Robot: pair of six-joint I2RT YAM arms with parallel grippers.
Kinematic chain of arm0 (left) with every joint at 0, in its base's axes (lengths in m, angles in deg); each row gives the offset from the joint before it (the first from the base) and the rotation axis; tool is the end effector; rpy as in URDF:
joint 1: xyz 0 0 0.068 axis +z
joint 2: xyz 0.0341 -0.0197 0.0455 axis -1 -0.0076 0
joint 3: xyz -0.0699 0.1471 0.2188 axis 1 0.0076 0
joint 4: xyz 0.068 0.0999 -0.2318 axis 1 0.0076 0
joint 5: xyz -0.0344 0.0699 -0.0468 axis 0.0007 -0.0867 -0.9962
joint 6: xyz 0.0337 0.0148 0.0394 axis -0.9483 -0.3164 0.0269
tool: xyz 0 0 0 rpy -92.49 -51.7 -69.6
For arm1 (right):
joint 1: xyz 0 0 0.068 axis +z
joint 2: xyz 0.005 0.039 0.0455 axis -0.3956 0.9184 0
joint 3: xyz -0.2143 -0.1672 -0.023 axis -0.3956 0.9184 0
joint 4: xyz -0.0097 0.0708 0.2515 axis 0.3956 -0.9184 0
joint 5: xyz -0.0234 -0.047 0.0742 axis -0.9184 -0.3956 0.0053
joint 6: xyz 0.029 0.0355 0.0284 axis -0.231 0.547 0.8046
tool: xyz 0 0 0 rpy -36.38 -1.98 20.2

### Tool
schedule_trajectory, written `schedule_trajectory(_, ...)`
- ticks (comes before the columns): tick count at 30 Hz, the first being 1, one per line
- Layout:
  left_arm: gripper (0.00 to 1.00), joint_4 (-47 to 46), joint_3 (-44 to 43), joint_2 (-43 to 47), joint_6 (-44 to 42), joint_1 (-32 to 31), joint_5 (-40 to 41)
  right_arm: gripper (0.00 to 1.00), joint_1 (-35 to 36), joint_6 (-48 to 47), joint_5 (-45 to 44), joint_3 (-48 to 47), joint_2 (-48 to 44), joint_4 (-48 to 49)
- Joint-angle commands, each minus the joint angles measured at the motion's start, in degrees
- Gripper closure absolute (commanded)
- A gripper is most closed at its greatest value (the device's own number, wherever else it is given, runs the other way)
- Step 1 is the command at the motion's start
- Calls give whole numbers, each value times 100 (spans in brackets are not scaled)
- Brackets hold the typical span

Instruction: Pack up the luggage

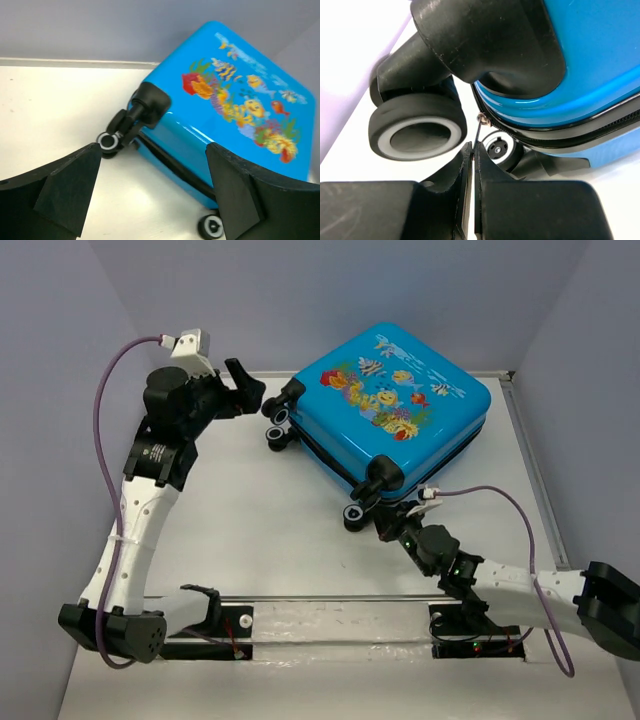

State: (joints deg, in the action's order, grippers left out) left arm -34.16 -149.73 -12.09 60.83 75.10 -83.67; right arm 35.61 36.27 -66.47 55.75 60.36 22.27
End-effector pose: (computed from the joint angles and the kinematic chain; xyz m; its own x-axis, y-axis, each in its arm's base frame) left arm 0.2496 -0.0718 0.4566 -0.1870 -0.2613 -0.9470 0.4035 0.8585 -0.3166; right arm 0.1143 0.1552 0.1952 -0.2908 0.4166 -0.8614 -0.3882 0.7715 0.5041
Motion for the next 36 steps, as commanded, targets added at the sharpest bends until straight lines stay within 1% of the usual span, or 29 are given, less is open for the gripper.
schedule_trajectory(1,4,458,298,-557,-1070,83,244,93,190,335,868,8,-606,-104)
schedule_trajectory(3,4,308,219,-803,-1403,84,138,93,190,361,956,26,-764,-420)
schedule_trajectory(4,4,264,45,-917,-1500,84,68,93,190,370,982,52,-904,-500)
schedule_trajectory(6,4,386,-394,-1434,-1728,84,-81,93,190,379,1053,61,-1054,-719)
schedule_trajectory(8,4,247,-528,-1603,-1756,75,-248,93,190,370,1071,61,-1073,-782)
schedule_trajectory(9,3,211,-720,-1699,-2008,57,-388,93,190,344,1088,52,-1090,-843)
schedule_trajectory(13,3,430,-1177,-2262,-2309,13,-346,93,190,326,1150,44,-1099,-887)
schedule_trajectory(14,4,456,-1222,-2446,-2362,13,-468,93,190,317,1167,35,-1099,-887)
schedule_trajectory(18,8,491,-1354,-2904,-2485,-136,-477,93,190,299,1194,8,-1073,-931)
schedule_trajectory(19,12,527,-1450,-3018,-2529,-171,-469,93,190,300,1202,0,-1073,-931)
schedule_trajectory(22,18,720,-1653,-3562,-2626,-338,-250,93,190,317,1194,0,-1081,-949)
schedule_trajectory(24,22,712,-1697,-3695,-2626,-356,-145,93,190,326,1220,-9,-1090,-949)
schedule_trajectory(25,32,703,-1715,-3791,-2635,-382,-91,93,190,343,1220,-1,-1108,-958)
schedule_trajectory(27,40,694,-1732,-3871,-2644,-382,-38,93,190,370,1220,8,-1117,-975)
schedule_trajectory(29,62,650,-1732,-3941,-2644,-382,-47,93,190,405,1203,35,-1143,-975)
schedule_trajectory(30,77,589,-1750,-3968,-2626,-382,-64,93,190,405,1185,35,-1143,-984)
schedule_trajectory(31,87,554,-1750,-3985,-2626,-382,-117,93,190,405,1185,35,-1143,-993)
schedule_trajectory(32,94,458,-1767,-4029,-2591,-391,-152,93,190,396,1185,17,-1143,-1028)
schedule_trajectory(34,94,300,-1733,-4012,-2477,-391,-30,93,190,396,1150,-9,-1160,-1115)
schedule_trajectory(35,94,185,-1506,-3890,-2303,-374,58,93,190,379,1106,-27,-1161,-1151)
schedule_trajectory(36,94,-25,-1104,-3802,-2223,-365,172,93,190,309,1001,-96,-1169,-1247)
